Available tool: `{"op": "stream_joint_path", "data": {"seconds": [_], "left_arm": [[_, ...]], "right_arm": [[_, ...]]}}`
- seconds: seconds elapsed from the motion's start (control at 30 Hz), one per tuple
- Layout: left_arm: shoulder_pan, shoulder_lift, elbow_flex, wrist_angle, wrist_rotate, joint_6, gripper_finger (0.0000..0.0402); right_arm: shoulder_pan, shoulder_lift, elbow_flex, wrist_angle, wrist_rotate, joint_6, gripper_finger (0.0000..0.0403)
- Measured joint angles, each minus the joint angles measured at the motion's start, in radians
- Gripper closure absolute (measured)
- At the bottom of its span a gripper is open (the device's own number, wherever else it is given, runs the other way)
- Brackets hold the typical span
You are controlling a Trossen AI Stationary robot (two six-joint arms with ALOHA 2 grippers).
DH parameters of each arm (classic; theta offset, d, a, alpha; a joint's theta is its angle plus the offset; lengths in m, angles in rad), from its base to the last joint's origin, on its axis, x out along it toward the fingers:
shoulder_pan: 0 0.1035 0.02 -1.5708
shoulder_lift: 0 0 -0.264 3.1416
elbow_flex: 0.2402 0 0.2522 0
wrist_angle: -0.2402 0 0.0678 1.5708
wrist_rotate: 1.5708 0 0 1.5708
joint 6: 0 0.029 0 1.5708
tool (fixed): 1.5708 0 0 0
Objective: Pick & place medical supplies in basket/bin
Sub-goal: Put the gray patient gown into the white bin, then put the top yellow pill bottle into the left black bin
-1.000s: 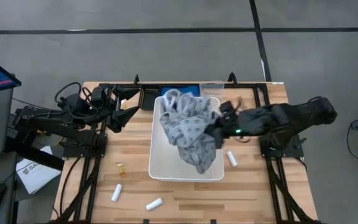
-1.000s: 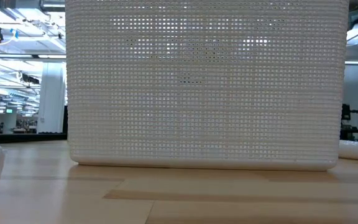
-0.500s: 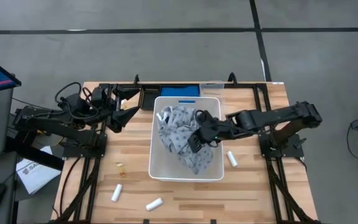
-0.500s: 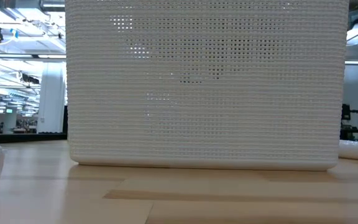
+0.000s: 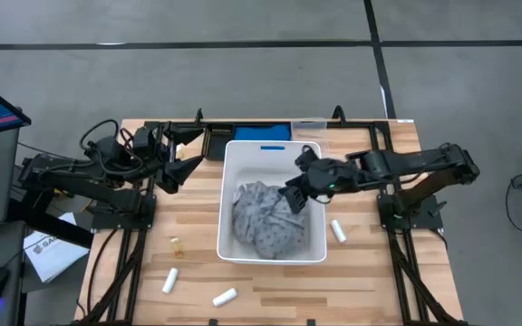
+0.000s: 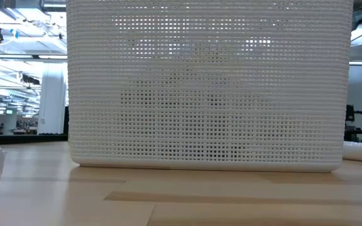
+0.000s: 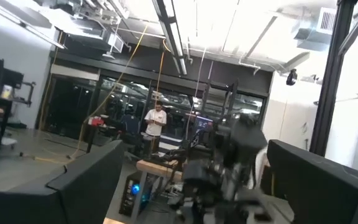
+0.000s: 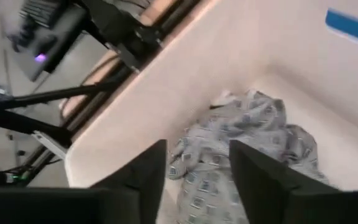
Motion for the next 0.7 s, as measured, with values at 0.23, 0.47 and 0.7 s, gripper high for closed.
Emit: {"op": "stream_joint_path", "data": {"seconds": [0.23,0.47,0.7], "left_arm": [[0.0,-0.017,0.182,-0.576,-0.201,0.073,0.003],[0.091,0.086,0.467,-1.278,-0.47,-0.387,0.0066],[0.479,0.267,0.599,-1.738,-0.135,-0.671,0.0122]], "right_arm": [[0.032,-0.121,0.0,0.047,0.003,-0.012,0.0171],[0.052,-0.212,0.0,0.12,0.056,-0.013,0.0168],[0.028,-0.261,0.0,0.218,0.056,-0.079,0.0168]]}}
